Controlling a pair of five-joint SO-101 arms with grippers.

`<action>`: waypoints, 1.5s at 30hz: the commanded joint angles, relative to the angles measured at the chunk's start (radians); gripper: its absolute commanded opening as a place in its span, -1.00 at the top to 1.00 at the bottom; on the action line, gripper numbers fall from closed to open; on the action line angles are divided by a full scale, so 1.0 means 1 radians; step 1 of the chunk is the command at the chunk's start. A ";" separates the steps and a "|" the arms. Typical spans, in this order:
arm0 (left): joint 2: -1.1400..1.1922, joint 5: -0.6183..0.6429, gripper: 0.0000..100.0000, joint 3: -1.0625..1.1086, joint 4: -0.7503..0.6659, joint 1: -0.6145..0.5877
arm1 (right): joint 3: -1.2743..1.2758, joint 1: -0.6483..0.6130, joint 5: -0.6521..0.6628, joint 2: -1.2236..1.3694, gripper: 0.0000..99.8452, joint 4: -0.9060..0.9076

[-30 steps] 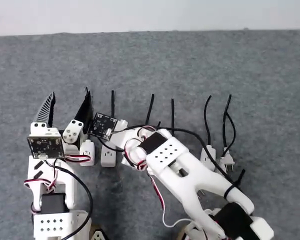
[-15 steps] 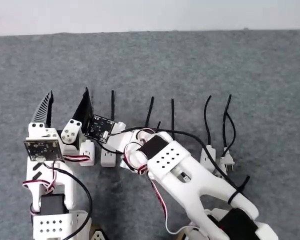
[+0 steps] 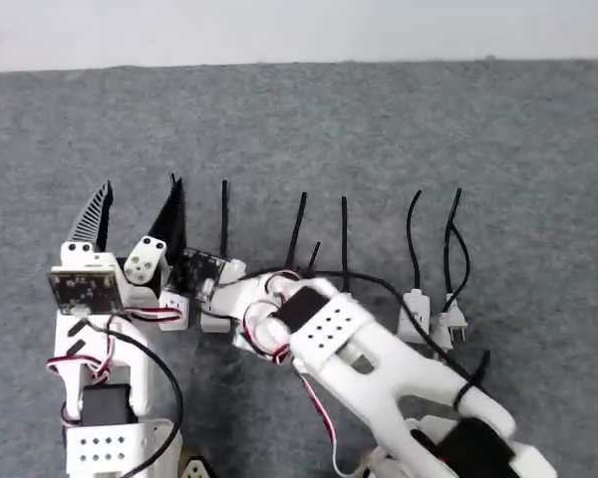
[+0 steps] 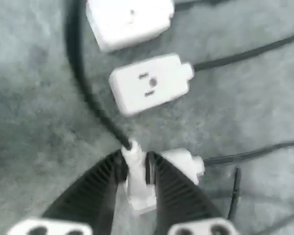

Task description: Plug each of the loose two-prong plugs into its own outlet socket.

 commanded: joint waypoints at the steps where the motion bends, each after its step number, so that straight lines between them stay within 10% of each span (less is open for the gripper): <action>1: -0.005 0.003 0.42 -0.030 -0.021 -0.005 | -0.052 0.010 -0.008 0.038 0.98 0.028; 6: -0.005 0.003 0.42 -0.030 -0.021 -0.005 | -0.224 0.001 -0.055 -0.111 0.98 0.220; 12: -0.005 0.003 0.42 -0.030 -0.021 -0.005 | 0.087 0.048 -0.009 -0.051 0.98 -0.085; 18: -0.003 0.003 0.42 -0.030 -0.021 -0.005 | -0.176 0.071 -0.060 -0.182 0.98 0.188; 24: -0.003 0.003 0.42 -0.028 -0.021 -0.003 | 0.152 0.105 0.041 0.033 0.98 -0.232; 31: -0.003 0.003 0.42 -0.028 -0.021 -0.005 | -0.172 0.142 -0.025 -0.045 0.98 0.150; 37: -0.003 0.003 0.42 -0.028 -0.020 -0.002 | 0.069 0.153 0.061 0.134 0.98 -0.202; 45: -0.003 0.003 0.42 -0.028 -0.020 -0.003 | -0.213 0.134 -0.025 -0.067 0.98 0.191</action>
